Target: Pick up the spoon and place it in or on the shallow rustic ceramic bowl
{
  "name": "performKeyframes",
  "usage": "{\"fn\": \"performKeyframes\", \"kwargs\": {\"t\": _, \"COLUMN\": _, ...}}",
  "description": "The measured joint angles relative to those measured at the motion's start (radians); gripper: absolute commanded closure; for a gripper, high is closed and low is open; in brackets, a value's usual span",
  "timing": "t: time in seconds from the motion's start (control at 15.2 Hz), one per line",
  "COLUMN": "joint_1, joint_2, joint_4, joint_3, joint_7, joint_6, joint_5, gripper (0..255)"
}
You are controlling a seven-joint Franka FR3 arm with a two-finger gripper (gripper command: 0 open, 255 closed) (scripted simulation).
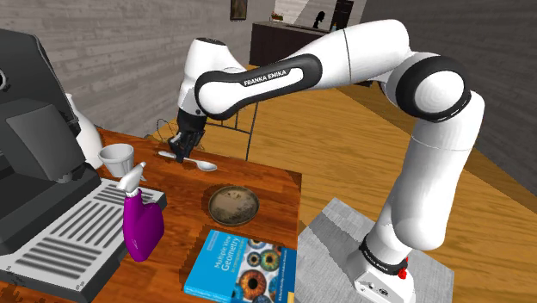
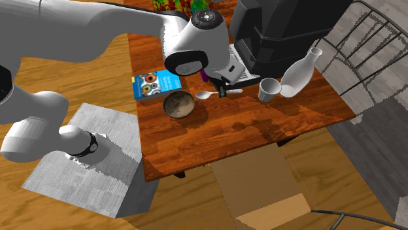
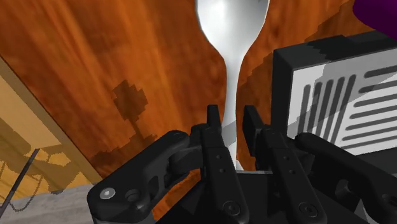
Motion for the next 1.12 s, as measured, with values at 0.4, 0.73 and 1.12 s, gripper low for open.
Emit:
{"fn": "performKeyframes", "kwargs": {"t": 0.4, "joint_1": -0.003, "joint_2": -0.240, "joint_4": -0.277, "joint_3": 0.017, "joint_7": -0.023, "joint_6": 0.046, "joint_5": 0.083, "gripper": 255}}
{"fn": "performKeyframes", "kwargs": {"t": 0.73, "joint_1": 0.018, "joint_2": -0.432, "joint_4": -0.471, "joint_3": 0.019, "joint_7": -0.042, "joint_6": 0.053, "joint_5": 0.153, "gripper": 255}}
{"fn": "performKeyframes", "kwargs": {"t": 1.12, "joint_1": 0.040, "joint_2": -0.520, "joint_4": -0.600, "joint_3": 0.025, "joint_7": -0.049, "joint_6": 0.096, "joint_5": 0.192, "gripper": 255}}
